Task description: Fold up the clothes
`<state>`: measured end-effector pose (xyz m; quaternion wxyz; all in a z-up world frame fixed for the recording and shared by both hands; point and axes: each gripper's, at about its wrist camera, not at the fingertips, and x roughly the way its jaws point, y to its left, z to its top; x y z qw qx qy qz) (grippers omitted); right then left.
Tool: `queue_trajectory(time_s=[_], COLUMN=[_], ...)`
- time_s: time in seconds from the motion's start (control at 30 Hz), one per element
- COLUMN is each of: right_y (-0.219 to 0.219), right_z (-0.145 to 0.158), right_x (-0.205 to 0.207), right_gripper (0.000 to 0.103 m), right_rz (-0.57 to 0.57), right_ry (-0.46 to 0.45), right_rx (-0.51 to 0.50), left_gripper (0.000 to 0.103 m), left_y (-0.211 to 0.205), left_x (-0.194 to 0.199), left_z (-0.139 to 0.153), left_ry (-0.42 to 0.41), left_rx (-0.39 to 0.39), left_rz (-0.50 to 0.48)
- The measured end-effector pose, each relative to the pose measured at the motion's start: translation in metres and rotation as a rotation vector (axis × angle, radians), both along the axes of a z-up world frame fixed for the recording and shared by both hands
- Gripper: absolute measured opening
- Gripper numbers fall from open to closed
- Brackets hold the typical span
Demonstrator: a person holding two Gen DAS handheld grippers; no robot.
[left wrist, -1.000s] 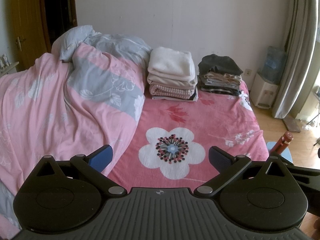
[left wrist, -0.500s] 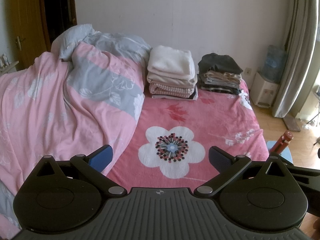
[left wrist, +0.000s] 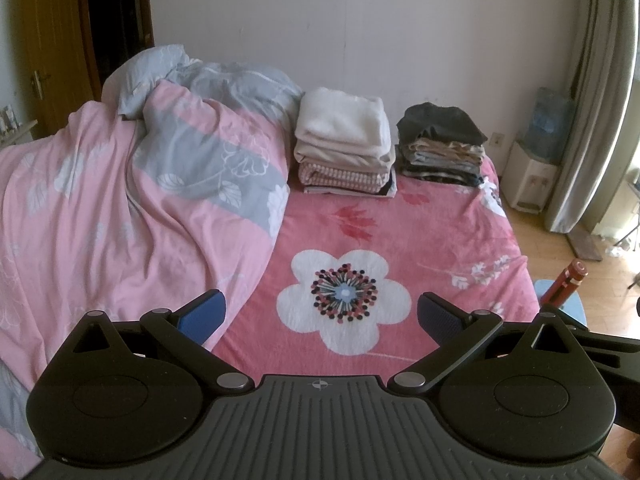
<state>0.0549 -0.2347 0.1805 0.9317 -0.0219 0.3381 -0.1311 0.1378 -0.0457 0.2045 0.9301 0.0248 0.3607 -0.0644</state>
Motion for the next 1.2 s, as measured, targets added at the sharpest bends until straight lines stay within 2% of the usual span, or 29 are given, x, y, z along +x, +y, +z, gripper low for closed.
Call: queue_trajectory(time_s=[1.2], right_y=[0.0013], right_z=[-0.0019], right_x=[-0.0003], right_gripper=[0.103], right_rz=[0.002], right_ry=[0.003], right_rx=[-0.001], left_gripper=[0.103], left_y=[0.0023], left_x=[0.0037], left_z=[-0.0018], left_ry=[0.012], left_rx=[-0.003], left_rz=[0.011])
